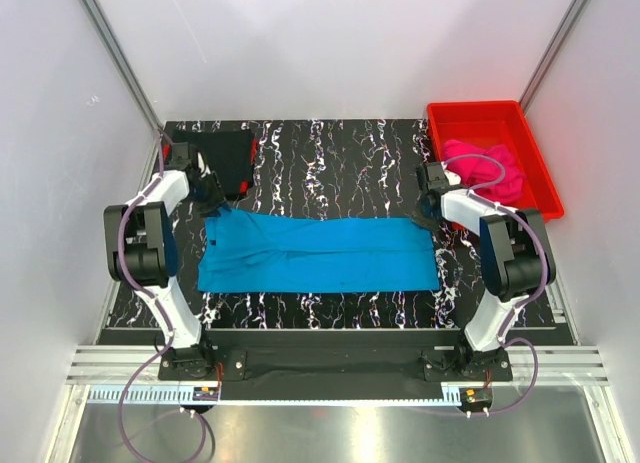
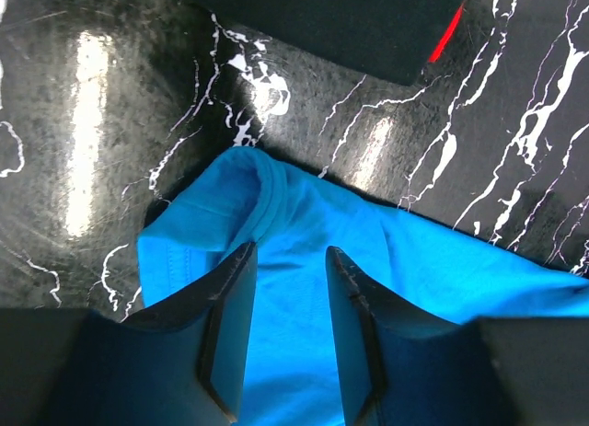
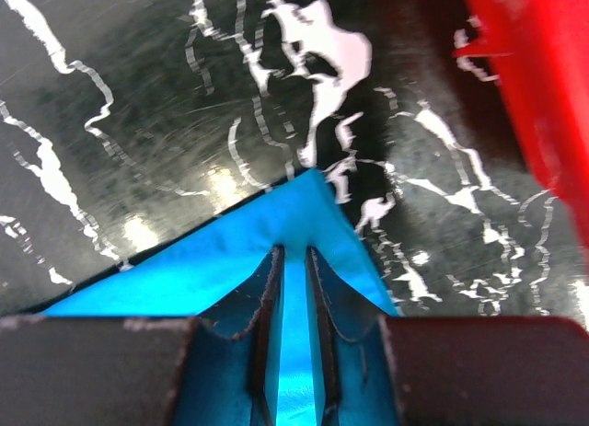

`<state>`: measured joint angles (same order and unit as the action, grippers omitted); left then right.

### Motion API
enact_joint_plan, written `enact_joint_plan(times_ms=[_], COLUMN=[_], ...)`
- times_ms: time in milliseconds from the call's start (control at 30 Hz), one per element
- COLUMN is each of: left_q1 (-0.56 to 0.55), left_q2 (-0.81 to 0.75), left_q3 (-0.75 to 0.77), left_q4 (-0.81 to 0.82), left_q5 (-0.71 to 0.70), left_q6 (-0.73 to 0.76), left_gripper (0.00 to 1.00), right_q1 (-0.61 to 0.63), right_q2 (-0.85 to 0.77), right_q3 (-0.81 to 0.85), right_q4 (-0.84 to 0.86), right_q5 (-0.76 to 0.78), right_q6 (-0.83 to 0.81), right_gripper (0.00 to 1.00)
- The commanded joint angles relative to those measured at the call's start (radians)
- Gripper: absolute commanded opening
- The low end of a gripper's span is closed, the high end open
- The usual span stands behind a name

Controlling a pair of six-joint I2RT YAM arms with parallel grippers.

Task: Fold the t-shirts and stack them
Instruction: Fold the tshirt

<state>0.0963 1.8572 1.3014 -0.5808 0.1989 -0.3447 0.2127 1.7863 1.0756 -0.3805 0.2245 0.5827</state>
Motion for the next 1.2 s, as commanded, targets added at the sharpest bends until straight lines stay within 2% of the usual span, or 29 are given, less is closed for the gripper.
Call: enact_joint_plan(times_ms=[0,100,267,467,733,833,933,1033,1067,1133,1167], left_q1=[-0.010,-0.013,-0.013,-0.013,-0.003,0.006,-0.004,-0.092,-0.186,-0.274,-0.356], left_q2=[0.007,0.025,0.034,0.046,0.033,-0.048,-0.128,-0.268,-0.336,-0.384,-0.404], left_q3=[0.041,0.038,0.050,0.059,0.065,0.087,0.118,0.060,0.030,-0.057,-0.088], left_q4=[0.039,0.039,0.004,-0.050,-0.111,-0.129,-0.171,-0.176,-0.157,-0.143,-0.125], left_q5=[0.011,-0.006,-0.091,-0.226,-0.291,-0.282,-0.286,-0.325,-0.317,-0.293,-0.270], left_q6=[0.007,0.004,-0.019,-0.065,-0.166,-0.162,-0.099,0.005,0.035,0.107,0.131], left_gripper=[0.40,0.38,0.26,0.26,0.27,0.37,0.39,0.39,0.39,0.38,0.38], right_q1=[-0.022,-0.029,-0.036,-0.062,-0.067,-0.064,-0.062,-0.058,-0.056,-0.055,-0.055], right_q2=[0.007,0.018,0.036,0.053,0.032,-0.019,-0.086,-0.154,-0.172,-0.220,-0.235], right_q3=[0.029,0.027,0.037,0.027,0.017,0.029,0.055,0.066,0.060,0.052,0.041], right_q4=[-0.011,-0.009,-0.021,-0.043,-0.026,-0.018,-0.043,-0.063,-0.063,-0.066,-0.067], right_q5=[0.035,0.030,0.042,0.058,0.055,0.010,-0.034,-0.062,-0.083,-0.103,-0.115], right_q6=[-0.017,-0.014,-0.007,0.042,0.075,0.031,0.008,0.011,0.009,0.012,0.016], right_gripper=[0.22,0.22,0.20,0.19,0.19,0.23,0.26,0.27,0.27,0.28,0.28])
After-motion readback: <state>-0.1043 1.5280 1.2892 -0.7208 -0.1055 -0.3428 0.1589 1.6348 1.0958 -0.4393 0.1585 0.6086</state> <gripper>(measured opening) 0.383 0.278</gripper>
